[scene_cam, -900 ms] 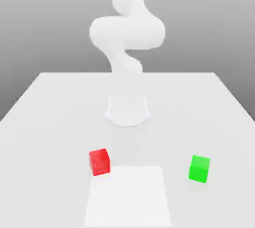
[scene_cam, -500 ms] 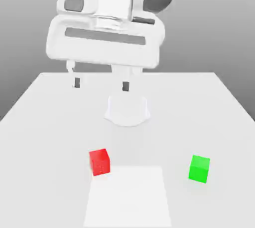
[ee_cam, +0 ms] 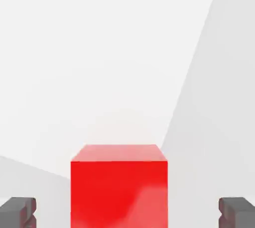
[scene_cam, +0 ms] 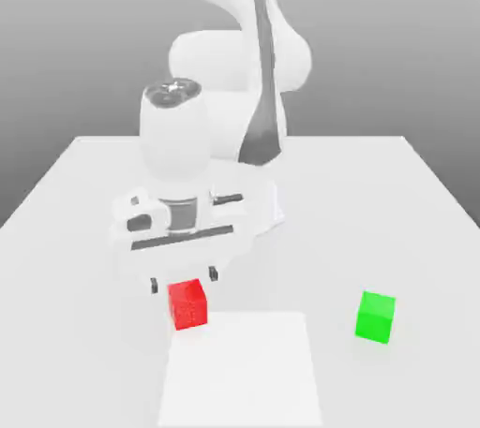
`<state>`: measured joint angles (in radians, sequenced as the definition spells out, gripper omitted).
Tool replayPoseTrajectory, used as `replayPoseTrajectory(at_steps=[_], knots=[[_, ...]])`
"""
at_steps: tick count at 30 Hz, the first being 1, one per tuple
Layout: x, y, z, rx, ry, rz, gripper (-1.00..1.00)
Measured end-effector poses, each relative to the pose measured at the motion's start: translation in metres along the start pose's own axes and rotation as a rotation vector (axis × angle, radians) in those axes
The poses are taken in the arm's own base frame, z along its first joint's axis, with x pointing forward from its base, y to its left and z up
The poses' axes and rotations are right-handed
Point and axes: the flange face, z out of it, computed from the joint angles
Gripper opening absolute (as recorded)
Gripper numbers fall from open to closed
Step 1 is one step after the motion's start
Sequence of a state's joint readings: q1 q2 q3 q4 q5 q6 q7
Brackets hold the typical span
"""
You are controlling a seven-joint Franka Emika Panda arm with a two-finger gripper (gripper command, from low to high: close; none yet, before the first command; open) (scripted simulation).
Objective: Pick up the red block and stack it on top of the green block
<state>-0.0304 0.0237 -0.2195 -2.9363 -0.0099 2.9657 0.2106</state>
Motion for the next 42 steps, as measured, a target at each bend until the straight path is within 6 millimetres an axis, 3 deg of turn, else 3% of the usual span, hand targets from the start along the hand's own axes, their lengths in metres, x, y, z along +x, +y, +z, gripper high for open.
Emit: replayPoseTrajectory(at_steps=[6, 7, 14, 22, 30, 36, 42], knots=[[-0.005, 0.002, 0.029, 0.003, -0.004, -0.001, 0.0], [-0.006, 0.002, 0.033, 0.004, -0.006, -0.001, -1.0], [-0.006, 0.002, 0.034, 0.004, -0.007, -0.001, -1.0], [0.0, 0.001, -0.001, 0.0, -0.001, 0.005, -1.0], [-0.006, -0.001, -0.031, 0.004, -0.007, 0.001, -1.0], [-0.011, -0.072, -0.045, 0.006, 0.0, 0.055, -1.0], [-0.038, -0.153, -0.058, 0.009, 0.003, 0.114, -1.0]])
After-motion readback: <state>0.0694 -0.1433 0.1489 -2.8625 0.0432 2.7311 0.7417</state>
